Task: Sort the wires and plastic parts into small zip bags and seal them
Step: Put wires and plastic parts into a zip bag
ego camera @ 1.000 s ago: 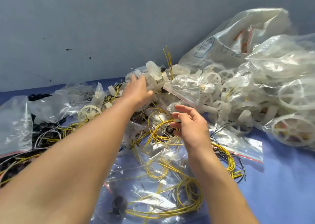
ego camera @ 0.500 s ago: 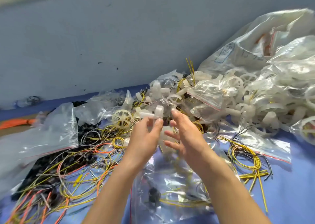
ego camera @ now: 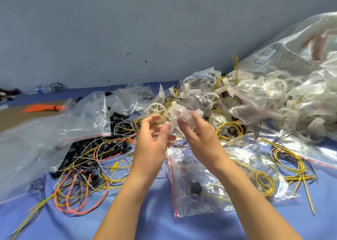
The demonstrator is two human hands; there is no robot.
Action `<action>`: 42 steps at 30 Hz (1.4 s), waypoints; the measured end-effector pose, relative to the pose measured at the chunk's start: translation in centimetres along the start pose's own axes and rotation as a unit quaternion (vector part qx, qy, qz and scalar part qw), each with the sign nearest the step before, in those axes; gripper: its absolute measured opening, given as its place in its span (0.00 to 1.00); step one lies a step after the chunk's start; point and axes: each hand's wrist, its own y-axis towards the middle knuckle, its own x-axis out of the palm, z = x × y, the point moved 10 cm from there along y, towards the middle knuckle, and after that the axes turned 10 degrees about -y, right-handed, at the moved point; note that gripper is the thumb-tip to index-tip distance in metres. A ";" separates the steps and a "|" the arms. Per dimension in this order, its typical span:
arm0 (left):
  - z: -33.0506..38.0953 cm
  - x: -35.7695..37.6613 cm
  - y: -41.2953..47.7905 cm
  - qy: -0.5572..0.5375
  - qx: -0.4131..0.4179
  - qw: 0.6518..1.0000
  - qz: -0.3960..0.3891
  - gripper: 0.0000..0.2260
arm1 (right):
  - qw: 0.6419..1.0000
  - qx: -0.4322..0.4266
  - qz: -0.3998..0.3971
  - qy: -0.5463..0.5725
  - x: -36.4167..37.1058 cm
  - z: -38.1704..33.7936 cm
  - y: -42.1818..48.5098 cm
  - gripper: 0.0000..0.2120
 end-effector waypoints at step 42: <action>-6.9 -5.8 -3.7 -0.214 -0.323 0.919 0.071 0.13 | 0.920 0.081 -0.196 -0.329 3.2 1.7 -6.4 0.18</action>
